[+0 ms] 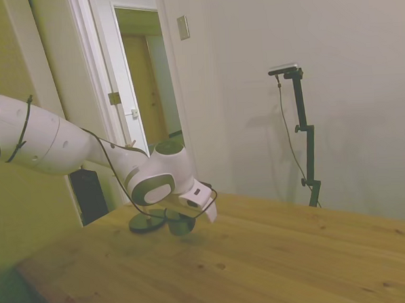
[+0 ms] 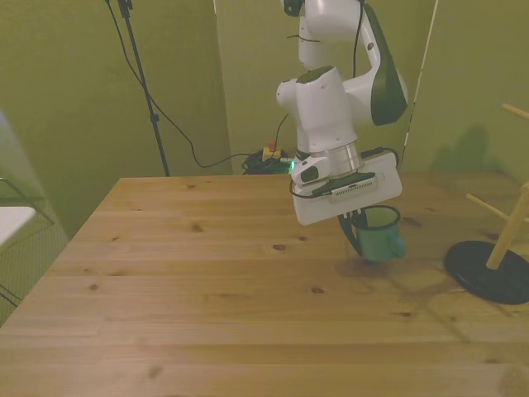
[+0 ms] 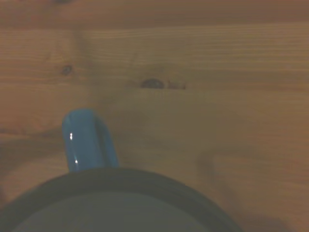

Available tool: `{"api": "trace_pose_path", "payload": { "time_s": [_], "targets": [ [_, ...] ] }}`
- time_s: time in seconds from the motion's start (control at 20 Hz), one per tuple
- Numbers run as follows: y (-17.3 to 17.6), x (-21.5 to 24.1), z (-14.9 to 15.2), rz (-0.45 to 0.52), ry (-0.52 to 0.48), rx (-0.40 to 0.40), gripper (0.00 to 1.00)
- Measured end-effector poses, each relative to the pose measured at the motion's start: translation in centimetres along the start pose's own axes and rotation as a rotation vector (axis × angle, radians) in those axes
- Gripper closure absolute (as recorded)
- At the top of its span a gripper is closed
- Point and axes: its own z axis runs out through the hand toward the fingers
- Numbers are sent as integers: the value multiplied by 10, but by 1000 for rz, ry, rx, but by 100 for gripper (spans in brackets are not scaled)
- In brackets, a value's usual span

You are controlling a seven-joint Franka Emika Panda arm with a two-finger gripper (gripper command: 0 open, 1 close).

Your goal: Unload the mug

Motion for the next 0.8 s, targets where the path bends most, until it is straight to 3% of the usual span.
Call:
{"api": "trace_pose_path", "payload": {
  "time_s": [0.3, 0.45, 0.8],
  "targets": [
    [12, 4, 7, 0, -7, -31, 100],
    [32, 3, 16, 31, -3, -133, 100],
    [44, -4, 5, 171, 76, -316, 100]
  ]
}}
